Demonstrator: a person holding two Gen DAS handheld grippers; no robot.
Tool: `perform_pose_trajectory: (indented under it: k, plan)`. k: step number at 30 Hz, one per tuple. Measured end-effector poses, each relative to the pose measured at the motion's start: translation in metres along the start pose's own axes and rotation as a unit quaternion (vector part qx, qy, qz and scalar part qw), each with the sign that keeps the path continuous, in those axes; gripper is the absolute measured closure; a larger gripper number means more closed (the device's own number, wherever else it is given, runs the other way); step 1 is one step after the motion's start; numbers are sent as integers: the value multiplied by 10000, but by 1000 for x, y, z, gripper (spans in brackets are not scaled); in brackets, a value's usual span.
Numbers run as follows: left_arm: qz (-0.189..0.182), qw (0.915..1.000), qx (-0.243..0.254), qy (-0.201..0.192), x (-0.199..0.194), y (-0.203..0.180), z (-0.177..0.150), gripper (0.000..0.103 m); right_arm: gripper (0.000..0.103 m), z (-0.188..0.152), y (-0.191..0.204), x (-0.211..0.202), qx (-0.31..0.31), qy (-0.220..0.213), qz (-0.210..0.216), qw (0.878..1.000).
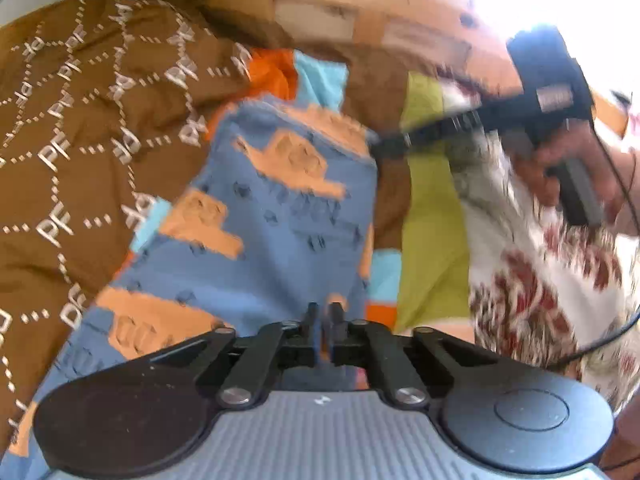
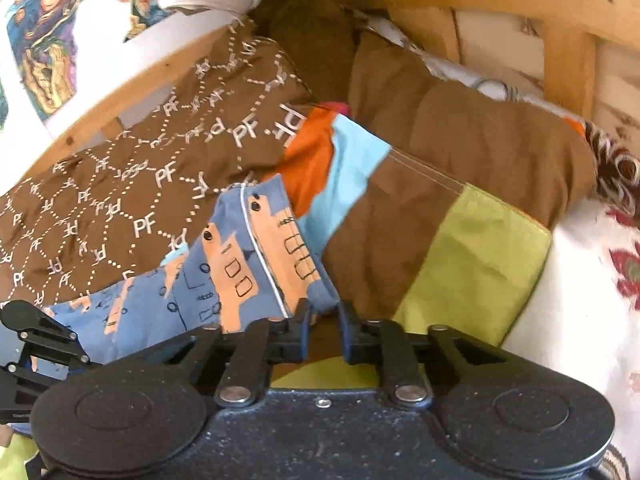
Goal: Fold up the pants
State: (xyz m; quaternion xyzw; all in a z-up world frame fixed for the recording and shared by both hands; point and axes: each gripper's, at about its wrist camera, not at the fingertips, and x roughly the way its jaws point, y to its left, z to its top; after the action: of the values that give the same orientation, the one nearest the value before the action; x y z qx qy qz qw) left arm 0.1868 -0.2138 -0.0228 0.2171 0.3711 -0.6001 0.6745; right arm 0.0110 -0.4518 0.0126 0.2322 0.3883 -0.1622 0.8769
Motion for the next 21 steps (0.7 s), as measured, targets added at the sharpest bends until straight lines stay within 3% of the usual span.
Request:
perform_pose_trajectory:
  k: [1,3,5,9,11,13,14,16,17,19,21]
  plan:
    - [-35,9999,-81,-137,-4,6,6,61,68,1,-1,-1,-3,-5,23,10000]
    - [67,9986,-234,-480,-8,19,21,38,64,1,-1,-3,-85,-39,64,9999]
    - [143,9973,-309,-649,-2,34,46,38,64,4,-1,-2,-188,-17,66,9998]
    - [-328,9937,-868,-625,34,74,102,38,62,9,-2,9,-338,92,192,9992]
    - [-680,9903,-1155,-371,60,92,125,36,62,11,-5,15,-245,172,336,9990]
    - [-937,9871,-1296,123,87,102,139,36,62,11,-8,20,-133,235,460,9986]
    - [-1010,9855,-1307,390,98,104,143,37,62,10,-10,22,-87,264,527,9982]
    - [-989,9881,-1050,527,107,101,143,40,63,7,-12,27,-33,295,605,9977]
    - [-963,9903,-859,514,106,96,142,44,63,6,-12,28,-10,311,606,9977]
    - [-962,9921,-617,524,104,91,135,72,69,3,-8,28,-82,287,549,9980]
    - [-939,9927,-540,521,102,86,125,80,78,-1,2,24,-409,132,300,9986]
